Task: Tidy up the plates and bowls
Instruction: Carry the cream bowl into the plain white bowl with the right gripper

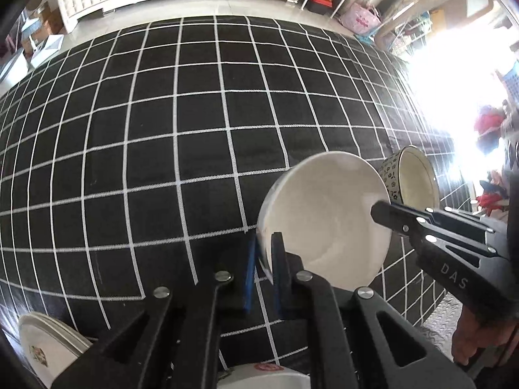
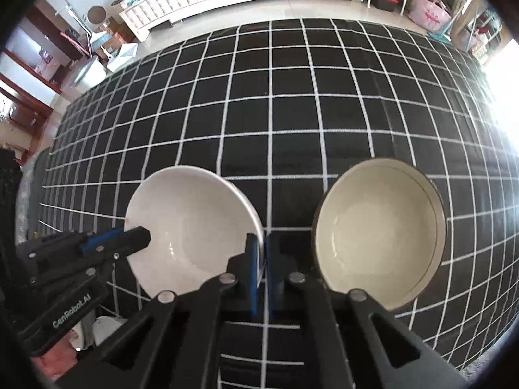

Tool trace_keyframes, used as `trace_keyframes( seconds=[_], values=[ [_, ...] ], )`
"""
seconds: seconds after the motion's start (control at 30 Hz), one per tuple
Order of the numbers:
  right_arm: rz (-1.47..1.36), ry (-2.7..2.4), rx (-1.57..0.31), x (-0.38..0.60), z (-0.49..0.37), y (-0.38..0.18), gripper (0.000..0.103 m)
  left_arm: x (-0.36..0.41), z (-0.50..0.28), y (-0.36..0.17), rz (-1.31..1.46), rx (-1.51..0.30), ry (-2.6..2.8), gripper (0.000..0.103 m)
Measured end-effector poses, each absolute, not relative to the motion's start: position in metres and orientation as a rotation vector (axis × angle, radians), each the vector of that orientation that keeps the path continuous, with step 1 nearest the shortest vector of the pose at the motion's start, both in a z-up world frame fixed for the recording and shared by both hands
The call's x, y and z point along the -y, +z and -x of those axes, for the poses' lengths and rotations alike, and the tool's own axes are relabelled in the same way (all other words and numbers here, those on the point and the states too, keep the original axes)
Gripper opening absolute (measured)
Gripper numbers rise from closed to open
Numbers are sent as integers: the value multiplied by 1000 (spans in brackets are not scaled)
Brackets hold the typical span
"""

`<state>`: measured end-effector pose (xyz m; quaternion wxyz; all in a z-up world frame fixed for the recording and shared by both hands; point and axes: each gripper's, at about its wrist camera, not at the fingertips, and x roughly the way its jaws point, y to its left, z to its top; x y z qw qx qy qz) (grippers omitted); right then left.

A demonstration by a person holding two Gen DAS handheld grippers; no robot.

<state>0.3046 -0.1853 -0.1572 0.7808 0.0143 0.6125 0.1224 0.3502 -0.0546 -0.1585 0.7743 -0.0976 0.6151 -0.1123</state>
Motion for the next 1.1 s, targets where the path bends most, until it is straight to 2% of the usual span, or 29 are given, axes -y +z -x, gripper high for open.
trace_keyframes(
  seconds=[0.7,1.1],
  values=[
    [-10,280,-1231,135,-237,-83,8,39,-260,-72,182,-1208,-196,7],
    [-19,300,-1257,119,-199,-87,8,16,-216,-75,195,-1213,-172,7]
  ],
)
